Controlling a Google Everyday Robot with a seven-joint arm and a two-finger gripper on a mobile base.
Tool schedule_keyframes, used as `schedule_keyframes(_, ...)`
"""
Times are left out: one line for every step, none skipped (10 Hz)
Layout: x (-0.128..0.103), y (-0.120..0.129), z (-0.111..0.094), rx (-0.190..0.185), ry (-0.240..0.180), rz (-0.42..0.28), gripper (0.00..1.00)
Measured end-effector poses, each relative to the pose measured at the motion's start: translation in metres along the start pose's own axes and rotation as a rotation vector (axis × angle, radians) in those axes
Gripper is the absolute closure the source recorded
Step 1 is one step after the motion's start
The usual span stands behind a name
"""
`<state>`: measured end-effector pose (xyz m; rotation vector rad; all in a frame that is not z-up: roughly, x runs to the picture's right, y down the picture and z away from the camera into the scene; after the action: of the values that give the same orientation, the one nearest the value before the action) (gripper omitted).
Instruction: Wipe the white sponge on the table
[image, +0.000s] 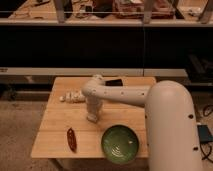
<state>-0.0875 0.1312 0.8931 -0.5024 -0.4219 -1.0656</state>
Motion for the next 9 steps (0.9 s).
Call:
schedule_keyframes(-0.007, -0.013, -0.002, 0.014, -0.003, -0.018, 0.62)
schedule_keyframes(-0.018, -0.024, -0.004, 0.03, -0.015, -0.04, 0.62)
schedule_keyframes(-0.036, -0.031, -0.005, 0.045, -0.034, -0.07, 0.62)
schedule_keyframes(-0.049, -0.033, -0.004, 0.052, -0.049, -0.093, 0.62)
schedule_keyframes(-0.063, -0.031, -0.005, 0.061, -0.064, -0.115, 0.62)
schedule_keyframes(-0.077, -0.023, -0.005, 0.067, -0.082, -0.134, 0.62)
schedule_keyframes(-0.087, -0.013, -0.004, 0.065, -0.094, -0.146, 0.62)
schedule_keyframes(-0.089, -0.006, -0.004, 0.062, -0.097, -0.15, 0.62)
schedule_keyframes(-0.091, 0.007, -0.003, 0.054, -0.097, -0.152, 0.62)
